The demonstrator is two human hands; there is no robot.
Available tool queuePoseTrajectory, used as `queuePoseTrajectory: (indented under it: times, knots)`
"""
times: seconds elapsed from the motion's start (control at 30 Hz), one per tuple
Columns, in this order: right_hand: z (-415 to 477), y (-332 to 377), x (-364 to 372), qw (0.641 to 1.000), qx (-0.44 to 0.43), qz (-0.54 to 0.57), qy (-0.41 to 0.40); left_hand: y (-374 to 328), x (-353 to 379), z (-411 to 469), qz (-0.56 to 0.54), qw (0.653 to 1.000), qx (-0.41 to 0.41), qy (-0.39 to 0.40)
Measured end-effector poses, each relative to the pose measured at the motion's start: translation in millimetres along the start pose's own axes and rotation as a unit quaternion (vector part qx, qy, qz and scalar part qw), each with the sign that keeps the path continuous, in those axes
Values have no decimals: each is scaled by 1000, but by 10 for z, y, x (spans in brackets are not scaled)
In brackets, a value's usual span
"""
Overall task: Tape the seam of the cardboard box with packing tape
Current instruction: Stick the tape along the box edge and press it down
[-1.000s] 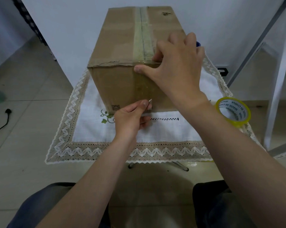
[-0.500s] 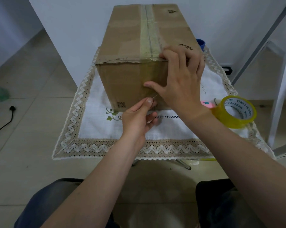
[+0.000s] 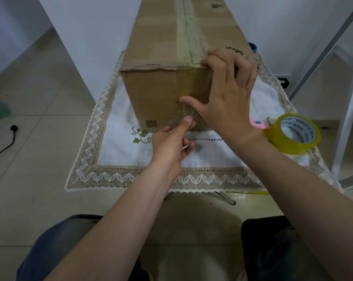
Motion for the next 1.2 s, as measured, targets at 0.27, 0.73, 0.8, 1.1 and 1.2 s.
queuePoseTrajectory:
  times: [0.27,0.73,0.8,1.1,1.2]
  knots:
    - [-45,-8,64,1000,-7,-16,5,49,-10,73,-12,1000,-12,-10]
    - [-110,-4,115,997,-10,-61,36,87,-53,116,0,998,-62,3]
    - [-89,3,78,999,1,-40,19,85,-48,115,-4,998,-59,5]
    - [-117,-19,98,996,-15,-79,43,79,-14,75,58,995,36,-68]
    - [-168,-52,114,991,-38,-107,72,70,-46,50,156,970,147,-111]
Point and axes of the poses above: each hand's wrist, its own z-axis towards the middle knuckle, its own x-axis out of the palm, y = z × x, the point moved 2 cm from there along z, towards the middle knuckle, and after that the axes turned 4 degrees about z, right-handed, at the moved point
